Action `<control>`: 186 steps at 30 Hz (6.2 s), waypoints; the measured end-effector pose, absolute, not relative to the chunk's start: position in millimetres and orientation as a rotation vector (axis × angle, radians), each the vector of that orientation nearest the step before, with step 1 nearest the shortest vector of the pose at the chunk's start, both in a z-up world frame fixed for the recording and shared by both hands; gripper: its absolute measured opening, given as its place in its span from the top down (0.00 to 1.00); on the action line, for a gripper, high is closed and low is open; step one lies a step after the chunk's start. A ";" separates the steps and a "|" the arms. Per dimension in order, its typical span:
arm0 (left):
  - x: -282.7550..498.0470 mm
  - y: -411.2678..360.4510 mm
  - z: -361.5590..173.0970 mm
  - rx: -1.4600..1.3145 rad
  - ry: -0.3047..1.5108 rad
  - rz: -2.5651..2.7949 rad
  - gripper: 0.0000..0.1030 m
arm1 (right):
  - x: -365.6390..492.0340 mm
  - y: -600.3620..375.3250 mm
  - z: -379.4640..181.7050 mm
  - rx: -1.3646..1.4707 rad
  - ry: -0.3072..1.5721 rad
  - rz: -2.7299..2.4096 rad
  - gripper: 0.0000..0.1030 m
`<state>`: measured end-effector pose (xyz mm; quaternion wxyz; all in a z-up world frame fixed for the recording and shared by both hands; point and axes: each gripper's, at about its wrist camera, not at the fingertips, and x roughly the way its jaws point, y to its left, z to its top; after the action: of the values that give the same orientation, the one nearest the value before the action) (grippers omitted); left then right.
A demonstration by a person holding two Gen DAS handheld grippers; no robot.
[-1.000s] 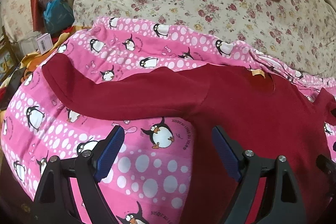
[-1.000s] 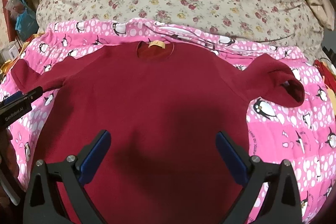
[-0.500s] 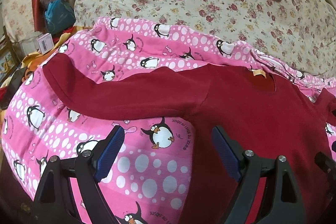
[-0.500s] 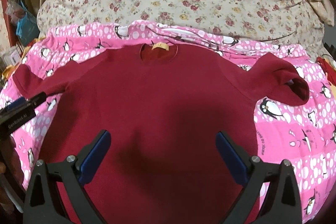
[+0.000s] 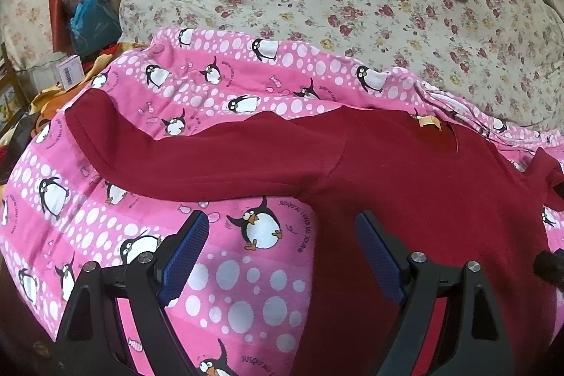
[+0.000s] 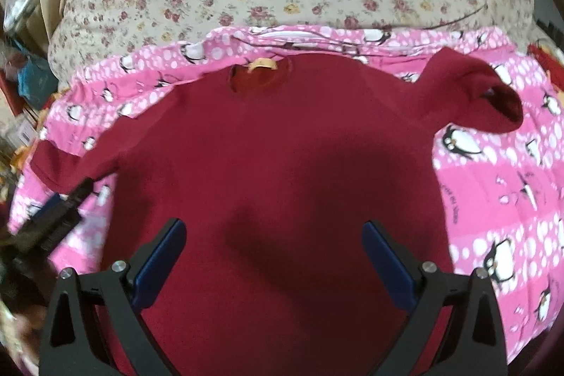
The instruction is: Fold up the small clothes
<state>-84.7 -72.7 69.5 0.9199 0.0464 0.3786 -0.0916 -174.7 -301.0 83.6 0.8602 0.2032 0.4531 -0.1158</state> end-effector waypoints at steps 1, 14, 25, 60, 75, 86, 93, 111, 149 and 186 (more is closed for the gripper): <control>-84.8 -73.3 69.6 0.096 0.777 -0.189 0.34 | -172.3 -298.2 87.3 0.445 0.952 -0.228 0.02; -82.1 -63.4 71.4 0.058 0.789 -0.183 0.34 | -149.7 -285.9 89.5 0.375 0.877 -0.253 0.02; -79.8 -66.9 69.5 0.067 0.796 -0.176 0.34 | -150.8 -288.5 75.8 0.348 0.872 -0.274 0.02; -73.4 -72.1 62.2 0.080 0.816 -0.179 0.34 | -141.2 -297.3 56.0 0.335 0.927 -0.301 0.02; -66.6 -54.1 59.1 0.062 0.828 -0.124 0.34 | -136.5 -286.1 50.6 0.312 0.947 -0.269 0.02; -65.4 -50.7 60.2 0.062 0.825 -0.113 0.34 | -134.4 -280.3 47.2 0.299 0.955 -0.262 0.02; -58.1 -35.0 61.7 0.059 0.814 -0.033 0.36 | -135.5 -279.6 44.7 0.309 0.965 -0.250 0.02; 64.4 122.8 41.4 -0.123 0.869 0.409 0.57 | -138.9 -279.3 40.2 0.345 1.023 -0.182 0.02; -42.2 -145.9 80.4 -0.072 0.916 -0.479 1.00 | -175.6 -347.5 62.0 0.417 0.957 -0.292 0.02; -108.9 -140.5 75.1 0.028 0.976 -0.625 0.74 | -189.2 -383.3 57.8 0.582 0.880 -0.150 0.02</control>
<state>-108.9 -140.5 75.1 0.8366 0.0134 0.4612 -0.2952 -189.2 -383.3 57.8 0.8613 0.2774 0.4196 -0.0715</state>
